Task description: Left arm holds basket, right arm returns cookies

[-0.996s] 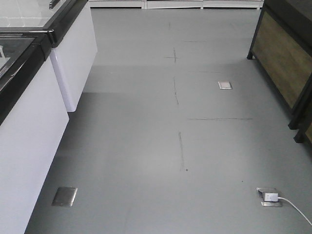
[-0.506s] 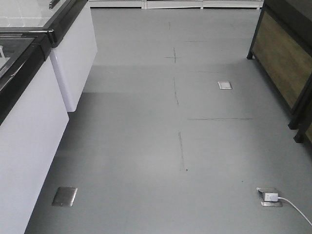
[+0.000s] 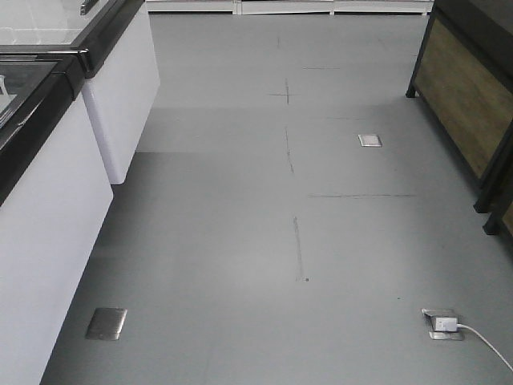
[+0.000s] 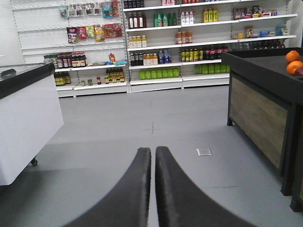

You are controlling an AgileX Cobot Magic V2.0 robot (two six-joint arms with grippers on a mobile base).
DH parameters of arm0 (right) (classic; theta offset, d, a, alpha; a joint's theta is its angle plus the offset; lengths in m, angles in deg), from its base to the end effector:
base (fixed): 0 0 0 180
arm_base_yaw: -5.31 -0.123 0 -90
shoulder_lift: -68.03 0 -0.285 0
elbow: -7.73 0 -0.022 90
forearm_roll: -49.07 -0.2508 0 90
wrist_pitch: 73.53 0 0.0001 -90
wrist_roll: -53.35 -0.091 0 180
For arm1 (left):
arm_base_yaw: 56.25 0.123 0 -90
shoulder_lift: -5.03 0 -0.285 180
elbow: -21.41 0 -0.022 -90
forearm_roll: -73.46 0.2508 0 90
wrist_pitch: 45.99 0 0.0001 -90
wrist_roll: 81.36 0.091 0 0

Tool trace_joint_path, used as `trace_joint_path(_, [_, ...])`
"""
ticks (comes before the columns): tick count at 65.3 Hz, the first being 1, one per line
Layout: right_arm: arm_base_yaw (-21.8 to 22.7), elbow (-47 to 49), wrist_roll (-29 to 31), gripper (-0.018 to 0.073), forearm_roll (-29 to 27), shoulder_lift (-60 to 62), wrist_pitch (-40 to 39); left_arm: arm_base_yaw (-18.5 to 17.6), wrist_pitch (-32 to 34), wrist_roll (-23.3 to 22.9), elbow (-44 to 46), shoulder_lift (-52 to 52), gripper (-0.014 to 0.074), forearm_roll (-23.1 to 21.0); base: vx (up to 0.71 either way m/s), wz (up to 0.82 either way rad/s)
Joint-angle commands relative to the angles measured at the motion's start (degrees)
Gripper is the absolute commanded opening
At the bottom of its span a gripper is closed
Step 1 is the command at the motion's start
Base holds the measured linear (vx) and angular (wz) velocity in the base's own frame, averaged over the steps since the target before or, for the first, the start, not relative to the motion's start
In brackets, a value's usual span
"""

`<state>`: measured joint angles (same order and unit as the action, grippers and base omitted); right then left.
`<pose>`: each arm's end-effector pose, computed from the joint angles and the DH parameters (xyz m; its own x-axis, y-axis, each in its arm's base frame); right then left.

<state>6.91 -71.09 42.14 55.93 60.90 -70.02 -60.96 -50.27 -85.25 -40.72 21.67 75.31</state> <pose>0.0568 -0.0023 0.1988 0.0125 0.0757 -0.9970 0.0344 0.9965 0.0761 0.0588 -0.0046 0.2859 0.1177 -0.0455 -0.9920 0.0840 0.9958 -0.0357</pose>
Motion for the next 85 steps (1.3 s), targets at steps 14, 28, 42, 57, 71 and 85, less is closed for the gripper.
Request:
trace_joint_path(14, [-0.01, -1.08, 0.22, -0.0011, 0.55, 0.7, -3.98, -0.34, -11.04, 3.04, 15.95, 18.3, -0.0006, -0.22, 0.0, 0.0])
trace_joint_path(28, [-0.01, -1.08, 0.22, -0.0011, 0.55, 0.7, -3.98, -0.34, -11.23, 2.99, 16.44, 23.57, -0.0006, -0.34, 0.0, 0.0])
trace_joint_path(42, [-0.01, -1.08, 0.22, -0.0011, 0.55, 0.7, -3.98, -0.34, -11.17, 2.68, 16.44, 23.98, -0.0005, -0.34, 0.0, 0.0])
trace_joint_path(57, [-0.01, -1.08, 0.22, -0.0011, 0.55, 0.7, -3.98, -0.34, -12.31, 2.68, 16.44, 23.98, 0.0059, -0.34, 0.0, 0.0])
trace_joint_path(71, [-0.01, -1.08, 0.22, -0.0011, 0.55, 0.7, -3.98, -0.34, -13.57, 2.68, 16.44, 23.92, 0.022, -0.41, 0.0, 0.0])
trace_joint_path(85, [-0.01, -1.08, 0.22, -0.0011, 0.55, 0.7, -3.98, -0.34, -13.2, 2.63, 16.44, 23.92, 0.0426, -0.41, 0.0, 0.0])
